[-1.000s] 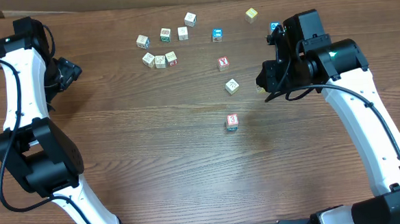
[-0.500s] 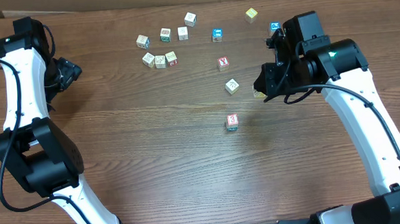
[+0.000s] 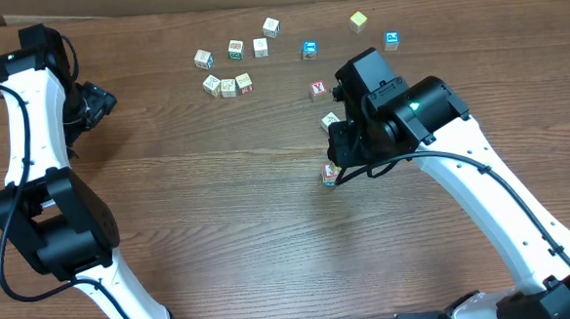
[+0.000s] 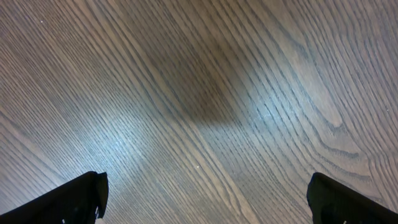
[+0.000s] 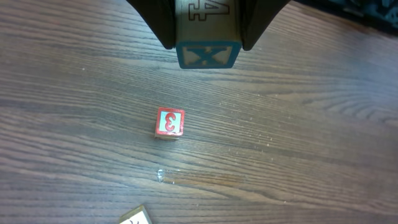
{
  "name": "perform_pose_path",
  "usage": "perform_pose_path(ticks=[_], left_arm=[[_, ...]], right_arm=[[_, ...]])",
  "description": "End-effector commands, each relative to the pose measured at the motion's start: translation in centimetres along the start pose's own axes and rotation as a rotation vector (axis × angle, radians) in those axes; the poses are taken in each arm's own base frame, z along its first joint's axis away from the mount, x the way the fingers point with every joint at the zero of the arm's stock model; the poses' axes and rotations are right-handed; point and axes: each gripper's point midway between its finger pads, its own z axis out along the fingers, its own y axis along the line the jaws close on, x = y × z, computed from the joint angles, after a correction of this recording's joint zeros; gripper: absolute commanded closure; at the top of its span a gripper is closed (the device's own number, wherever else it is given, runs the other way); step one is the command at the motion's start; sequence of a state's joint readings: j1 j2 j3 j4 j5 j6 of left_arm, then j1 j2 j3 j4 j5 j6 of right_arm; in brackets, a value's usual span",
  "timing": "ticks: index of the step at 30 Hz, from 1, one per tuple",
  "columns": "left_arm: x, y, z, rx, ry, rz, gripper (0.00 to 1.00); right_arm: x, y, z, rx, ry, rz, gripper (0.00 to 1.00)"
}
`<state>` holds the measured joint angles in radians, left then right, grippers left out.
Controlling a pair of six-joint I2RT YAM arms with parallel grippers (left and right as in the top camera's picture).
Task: Form a tower
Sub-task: 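Carry the X block with the right gripper over the tower, then lower the X block toward the top 3 block with the right gripper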
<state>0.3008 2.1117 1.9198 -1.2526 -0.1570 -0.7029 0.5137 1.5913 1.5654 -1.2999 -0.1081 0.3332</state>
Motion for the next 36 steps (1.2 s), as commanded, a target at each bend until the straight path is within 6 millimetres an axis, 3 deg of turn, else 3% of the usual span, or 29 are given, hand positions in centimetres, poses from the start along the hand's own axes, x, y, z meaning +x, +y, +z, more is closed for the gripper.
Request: perform_pose_path(ticks=[1, 8, 28, 36], left_arm=[[-0.2, -0.4, -0.2, 0.006, -0.011, 0.012, 0.00], [-0.2, -0.4, -0.2, 0.006, -0.011, 0.012, 0.00], [-0.2, -0.4, -0.2, 0.006, -0.011, 0.012, 0.00], [-0.2, -0.4, -0.2, 0.006, -0.011, 0.012, 0.00]], right_arm=[[-0.2, 0.0, -0.2, 0.032, -0.028, 0.070, 0.92], [0.5, -1.1, 1.2, 0.118, -0.036, 0.154, 0.92], [0.3, -1.9, 9.0, 0.176, 0.024, 0.135, 0.92], [0.7, -2.3, 10.8, 0.202, 0.068, 0.126, 0.92]])
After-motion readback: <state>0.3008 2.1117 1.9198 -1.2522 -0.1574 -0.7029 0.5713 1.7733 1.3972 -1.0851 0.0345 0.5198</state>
